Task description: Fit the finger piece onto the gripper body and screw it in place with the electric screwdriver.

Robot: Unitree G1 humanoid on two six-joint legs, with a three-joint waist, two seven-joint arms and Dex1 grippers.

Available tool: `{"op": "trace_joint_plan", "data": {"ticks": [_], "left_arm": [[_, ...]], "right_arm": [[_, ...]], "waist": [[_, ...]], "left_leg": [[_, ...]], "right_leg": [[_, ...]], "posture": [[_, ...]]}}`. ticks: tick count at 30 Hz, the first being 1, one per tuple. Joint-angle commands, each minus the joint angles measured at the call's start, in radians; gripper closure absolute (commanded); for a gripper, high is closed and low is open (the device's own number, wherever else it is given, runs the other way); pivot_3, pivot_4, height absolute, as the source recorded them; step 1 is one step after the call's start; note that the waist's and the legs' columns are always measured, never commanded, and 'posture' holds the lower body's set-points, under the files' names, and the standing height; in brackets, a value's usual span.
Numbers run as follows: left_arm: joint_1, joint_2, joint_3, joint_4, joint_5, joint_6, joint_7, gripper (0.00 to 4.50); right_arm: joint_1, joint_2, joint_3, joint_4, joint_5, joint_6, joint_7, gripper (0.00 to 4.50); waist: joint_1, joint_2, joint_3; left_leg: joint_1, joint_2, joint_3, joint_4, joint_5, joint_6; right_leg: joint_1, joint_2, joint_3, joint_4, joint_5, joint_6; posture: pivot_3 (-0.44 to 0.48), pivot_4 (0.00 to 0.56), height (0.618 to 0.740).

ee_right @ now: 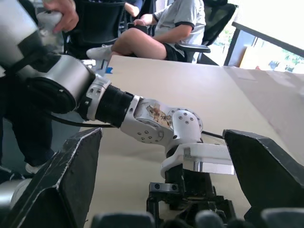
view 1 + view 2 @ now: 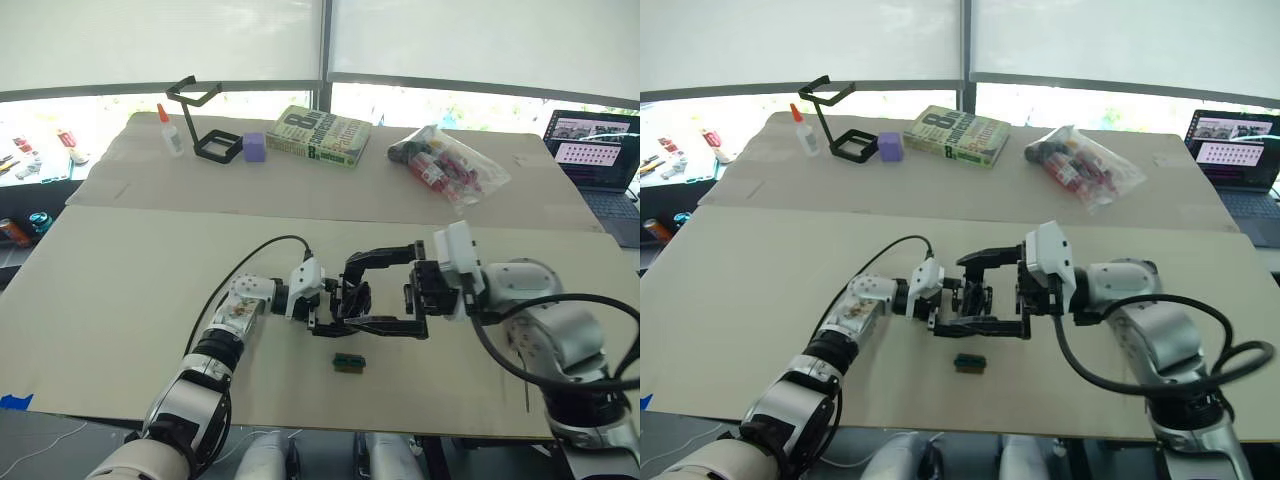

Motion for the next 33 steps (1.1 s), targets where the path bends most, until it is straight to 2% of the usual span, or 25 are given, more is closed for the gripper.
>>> {"op": "trace_joint_plan", "data": {"ticks": [1,7,10,12,16,19,21,24,26,29,33], "left_arm": [[0.051,0.068,0.022,-0.054,-0.012,0.022,-0.013,0.03],[0.154,0.221,0.094,-0.199,-0.102,0.085,-0.082,0.03],[0.241,0.321,0.172,-0.337,-0.199,0.119,-0.129,0.03],[0.288,0.353,0.224,-0.433,-0.268,0.135,-0.134,0.03],[0.362,0.387,0.301,-0.639,-0.377,0.200,-0.097,0.03],[0.386,0.441,0.340,-0.743,-0.430,0.285,-0.074,0.03],[0.386,0.469,0.359,-0.779,-0.461,0.328,-0.064,0.03],[0.394,0.496,0.382,-0.827,-0.511,0.379,-0.059,0.03],[0.398,0.496,0.385,-0.853,-0.533,0.401,-0.049,0.03],[0.402,0.474,0.363,-0.886,-0.535,0.401,-0.032,0.03],[0.395,0.443,0.333,-0.943,-0.546,0.423,-0.003,0.03]], "right_arm": [[0.056,-0.041,-0.104,-0.102,0.107,0.058,-0.049,0.00],[0.264,-0.092,-0.309,-0.220,0.193,0.085,-0.148,0.00],[0.445,-0.079,-0.493,-0.253,0.205,0.093,-0.223,0.00],[0.568,-0.053,-0.587,-0.273,0.170,0.060,-0.242,0.00],[0.830,0.063,-0.774,-0.245,0.055,-0.066,-0.248,0.00],[1.002,0.184,-0.858,-0.183,-0.031,-0.207,-0.224,0.00],[1.069,0.229,-0.881,-0.143,-0.058,-0.267,-0.211,0.00],[1.147,0.284,-0.893,-0.099,-0.060,-0.278,-0.247,0.00],[1.171,0.283,-0.878,-0.091,-0.078,-0.256,-0.278,0.00],[1.104,0.203,-0.859,-0.121,-0.012,-0.087,-0.400,0.00],[0.972,0.004,-0.844,-0.113,0.080,0.260,-0.572,0.00]], "waist": [[0.000,0.000,0.000],[0.000,0.000,0.000],[0.004,0.000,0.000],[0.012,0.001,0.001],[0.045,0.002,0.001],[0.048,0.003,0.001],[0.044,0.004,0.002],[0.030,0.010,0.002],[0.023,0.014,0.003],[0.008,0.015,0.004],[0.006,0.015,0.004]], "left_leg": [[0.000,0.000,0.000,-0.001,0.000,0.000],[0.001,0.000,0.000,-0.002,0.000,-0.001],[0.001,0.000,-0.001,-0.003,0.000,-0.001],[-0.001,0.000,-0.001,-0.003,0.000,-0.001],[-0.001,-0.002,-0.001,-0.002,0.000,0.000],[0.001,-0.003,-0.001,-0.002,-0.001,0.001],[0.002,-0.002,-0.001,-0.003,-0.001,0.000],[0.005,-0.002,0.000,-0.004,0.000,0.000],[0.009,-0.002,0.001,-0.006,0.000,-0.001],[0.013,-0.002,0.003,-0.008,-0.001,-0.001],[0.015,-0.002,0.005,-0.008,-0.001,0.000]], "right_leg": [[0.000,0.000,0.000,0.000,0.000,0.000],[-0.001,-0.002,0.000,0.000,0.000,-0.001],[-0.001,-0.002,0.000,0.000,0.000,-0.001],[-0.001,-0.003,0.000,0.000,0.000,0.000],[0.001,-0.005,0.000,-0.001,0.000,0.001],[0.002,-0.005,0.001,-0.002,-0.001,0.003],[0.003,-0.003,0.001,-0.001,-0.003,0.004],[0.003,-0.002,0.004,0.000,-0.008,0.009],[0.005,-0.002,0.005,0.000,-0.009,0.009],[0.007,-0.002,0.009,0.000,-0.012,0.004],[0.007,-0.002,0.015,0.001,-0.009,-0.003]], "posture": [[0.000,0.150,0.740],[0.000,0.150,0.740],[0.000,0.150,0.740],[0.000,0.150,0.740],[0.000,0.150,0.740],[0.000,0.150,0.740],[0.000,0.150,0.740],[0.000,0.150,0.740],[0.000,0.150,0.740],[0.000,0.150,0.740],[0.000,0.150,0.740]]}}
